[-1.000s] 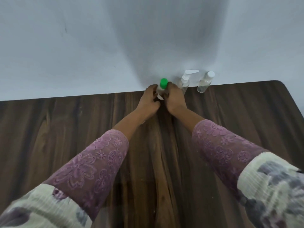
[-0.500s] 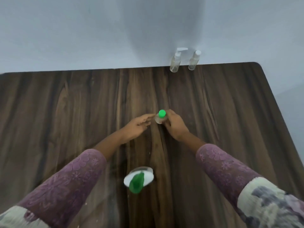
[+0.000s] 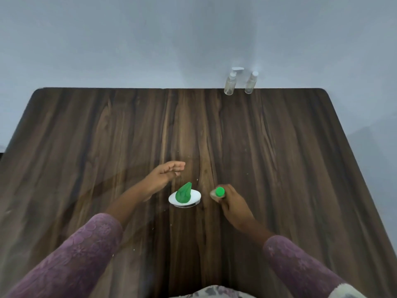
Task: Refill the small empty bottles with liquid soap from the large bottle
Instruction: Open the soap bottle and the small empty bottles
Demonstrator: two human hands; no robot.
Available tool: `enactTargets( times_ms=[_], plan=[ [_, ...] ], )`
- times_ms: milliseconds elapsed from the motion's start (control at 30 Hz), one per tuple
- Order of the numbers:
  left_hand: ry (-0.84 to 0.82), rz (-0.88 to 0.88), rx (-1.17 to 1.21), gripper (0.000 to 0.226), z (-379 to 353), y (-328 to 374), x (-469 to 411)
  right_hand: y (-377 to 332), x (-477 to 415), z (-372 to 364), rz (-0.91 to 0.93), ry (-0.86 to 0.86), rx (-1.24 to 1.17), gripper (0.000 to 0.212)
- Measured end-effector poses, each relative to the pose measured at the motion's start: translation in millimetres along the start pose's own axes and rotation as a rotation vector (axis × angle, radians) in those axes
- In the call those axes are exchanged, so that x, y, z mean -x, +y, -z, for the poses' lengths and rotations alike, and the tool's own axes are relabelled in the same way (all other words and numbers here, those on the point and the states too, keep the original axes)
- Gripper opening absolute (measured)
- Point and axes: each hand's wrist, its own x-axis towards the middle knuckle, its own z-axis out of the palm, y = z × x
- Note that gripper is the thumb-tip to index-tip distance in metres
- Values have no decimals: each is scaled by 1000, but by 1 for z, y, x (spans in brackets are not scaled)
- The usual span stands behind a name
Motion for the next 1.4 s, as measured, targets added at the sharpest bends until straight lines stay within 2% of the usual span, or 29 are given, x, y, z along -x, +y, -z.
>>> enactTargets(
  times_ms=[167, 400, 600, 833, 933, 1133, 1400],
  plan=[
    [51, 43, 58, 32, -4, -8, 10, 0, 15, -5, -24, -8, -24, 30],
    [16, 40, 63, 29, -10, -9, 8, 0, 22, -4, -13, -19, -8, 32],
    [-5, 24, 55, 28, -13, -1, -5, 6, 21, 10, -96, -135, -10, 64],
    [-22, 43, 46, 25, -4, 5, -30, 37, 3, 31, -122, -156, 45, 75],
    [-12, 37, 37, 27, 1, 16, -46, 47, -18, 48, -110, -93, 47, 71],
    [-11, -47, 76, 29, 11, 64, -100, 46, -118, 85, -147, 204, -112, 58],
    [117, -142, 78, 42, 9, 132, -204, -3, -274, 128, -259, 432, -317, 55]
  ],
)
